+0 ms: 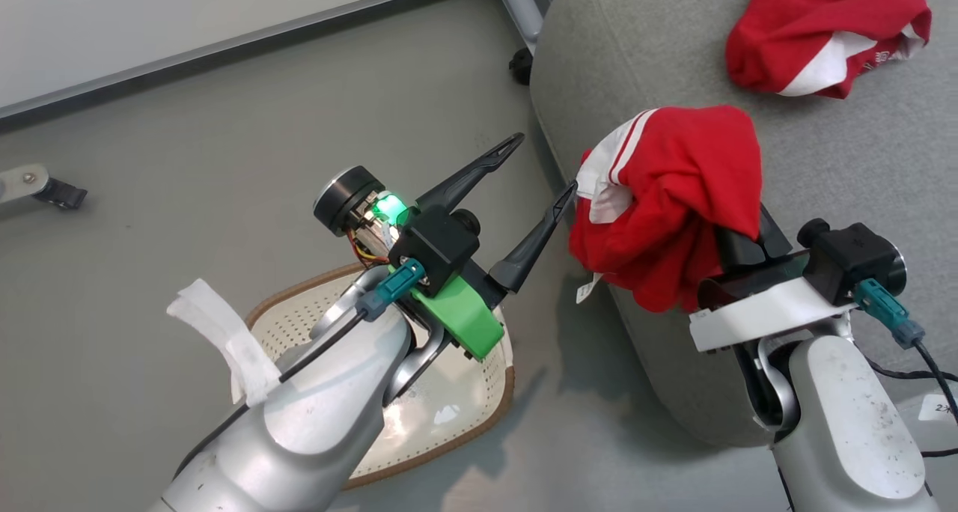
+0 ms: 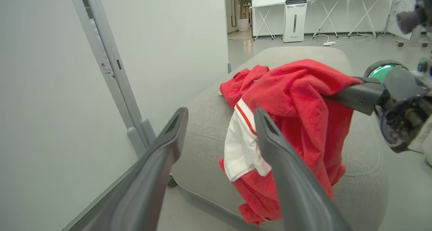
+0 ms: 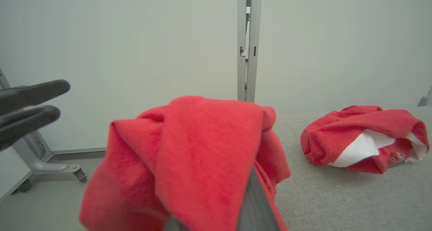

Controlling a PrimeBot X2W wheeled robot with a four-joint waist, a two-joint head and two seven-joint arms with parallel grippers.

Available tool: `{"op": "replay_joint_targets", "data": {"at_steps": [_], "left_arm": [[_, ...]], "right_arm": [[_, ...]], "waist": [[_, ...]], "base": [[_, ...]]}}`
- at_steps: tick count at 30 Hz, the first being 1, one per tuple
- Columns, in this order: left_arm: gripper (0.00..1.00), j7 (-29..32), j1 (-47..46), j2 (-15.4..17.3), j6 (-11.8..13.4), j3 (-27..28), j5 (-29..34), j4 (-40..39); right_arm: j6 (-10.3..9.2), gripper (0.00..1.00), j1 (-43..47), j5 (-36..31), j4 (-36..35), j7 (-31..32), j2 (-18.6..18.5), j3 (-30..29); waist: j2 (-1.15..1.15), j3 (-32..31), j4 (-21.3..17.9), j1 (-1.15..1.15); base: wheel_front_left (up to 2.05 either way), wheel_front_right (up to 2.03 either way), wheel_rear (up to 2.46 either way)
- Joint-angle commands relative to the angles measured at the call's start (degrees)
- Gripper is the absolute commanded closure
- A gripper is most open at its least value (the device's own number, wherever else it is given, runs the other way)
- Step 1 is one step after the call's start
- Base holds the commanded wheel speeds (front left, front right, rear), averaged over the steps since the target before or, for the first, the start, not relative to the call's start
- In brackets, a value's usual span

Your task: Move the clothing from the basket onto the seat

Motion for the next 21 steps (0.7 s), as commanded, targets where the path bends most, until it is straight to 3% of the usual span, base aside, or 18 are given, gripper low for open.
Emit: {"op": "replay_joint_targets", "data": {"at_steps": [1,10,21], "left_arm": [[0.0,-0.01,0.31,0.33,-0.13,-0.26,0.33,0.25],[0.0,-0.01,0.27,0.27,-0.13,-1.8,0.2,0.92],[0.0,-0.01,0.38,0.93,-0.13,-1.92,0.4,0.65]], "right_arm": [[-0.03,1.0,0.9,0.56,-0.49,-0.28,-0.08,-0.61],[-0.03,1.0,2.31,0.95,-1.84,-0.28,-0.07,-4.21],[-0.03,1.0,2.34,1.26,-2.87,-0.28,-0.08,-6.19]], "waist": [[0.0,0.89,-2.22,0.0],[0.0,1.86,-5.06,0.0],[0.0,2.6,-5.71,0.0]], "base": [[0.0,0.0,0.0],[0.0,0.0,0.0],[0.0,0.0,0.0]]}}
